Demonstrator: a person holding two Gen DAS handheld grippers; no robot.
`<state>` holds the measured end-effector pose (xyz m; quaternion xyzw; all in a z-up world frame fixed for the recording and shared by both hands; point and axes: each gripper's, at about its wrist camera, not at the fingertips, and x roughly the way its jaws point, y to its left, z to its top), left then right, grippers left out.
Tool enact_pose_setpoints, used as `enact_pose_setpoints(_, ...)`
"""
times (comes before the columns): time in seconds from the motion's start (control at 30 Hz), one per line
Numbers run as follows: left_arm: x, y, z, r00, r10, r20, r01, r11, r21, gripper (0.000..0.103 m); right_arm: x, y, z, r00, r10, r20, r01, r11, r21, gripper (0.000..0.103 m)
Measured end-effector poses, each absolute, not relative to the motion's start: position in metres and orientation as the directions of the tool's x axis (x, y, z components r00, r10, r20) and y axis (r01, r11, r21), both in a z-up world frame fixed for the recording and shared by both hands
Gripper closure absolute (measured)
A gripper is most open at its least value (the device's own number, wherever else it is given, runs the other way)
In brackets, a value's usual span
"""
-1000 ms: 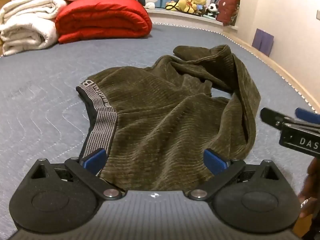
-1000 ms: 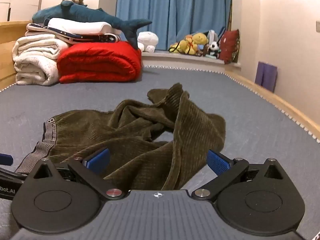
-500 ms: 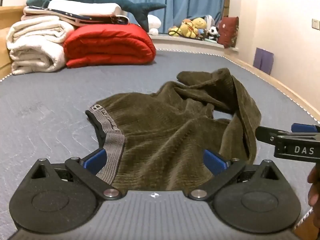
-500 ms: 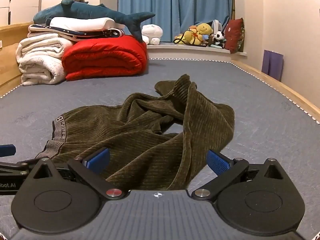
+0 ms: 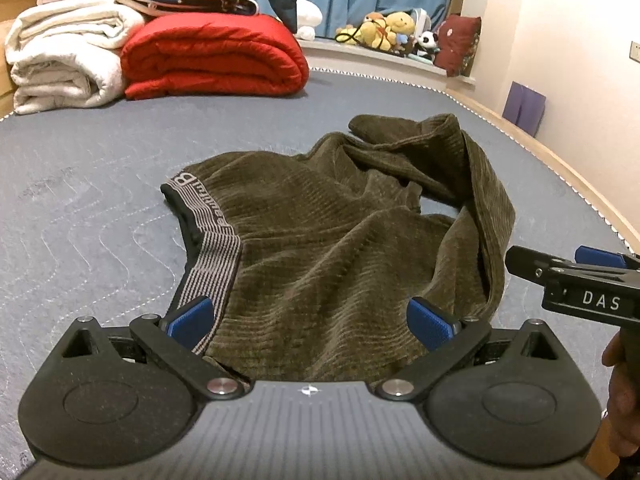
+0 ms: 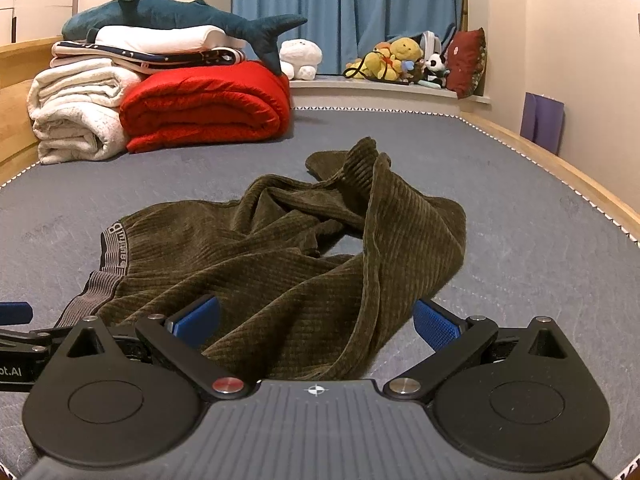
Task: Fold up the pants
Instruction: 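Move both grippers toward the crumpled olive corduroy pants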
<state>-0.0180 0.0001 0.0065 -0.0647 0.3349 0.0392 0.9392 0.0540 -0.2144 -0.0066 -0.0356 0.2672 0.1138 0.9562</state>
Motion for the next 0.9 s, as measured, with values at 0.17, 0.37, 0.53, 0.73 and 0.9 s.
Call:
enact_pose_setpoints(0.17,-0.0156,-0.0025,0.0036,0.758,0.012,-0.652,-0.099,0.99,-0.097,0.0,0.0545,-0.2132,-0.0082,0.827,0.196,-0.526,-0.236,0.972,-0.009,0.001)
enact_pose_setpoints(0.37,-0.0141,-0.0027,-0.0001,0.75,-0.001,-0.661,-0.085,0.991,-0.099,0.0,0.0547,-0.2126,-0.0079,0.826,0.197,-0.529,-0.237,0.971,-0.009,0.001)
enact_pose_setpoints(0.53,-0.0148,-0.0049,0.0013,0.756,-0.003,-0.655,-0.078,0.992,-0.095,0.0,0.0546,-0.2124,-0.008,0.824,0.203,-0.529,-0.241,0.971,-0.003,0.001)
enact_pose_setpoints(0.73,-0.0153,-0.0067,0.0017,0.758,-0.003,-0.652,-0.073,0.993,-0.09,0.0,0.0535,-0.2113,-0.0089,0.823,0.198,-0.532,-0.242,0.97,-0.013,0.001)
enact_pose_setpoints(0.9,-0.0155,-0.0059,0.0022,0.76,-0.001,-0.65,-0.072,0.994,-0.085,0.003,0.0531,-0.2107,-0.0084,0.827,0.186,-0.53,-0.235,0.972,-0.027,0.006)
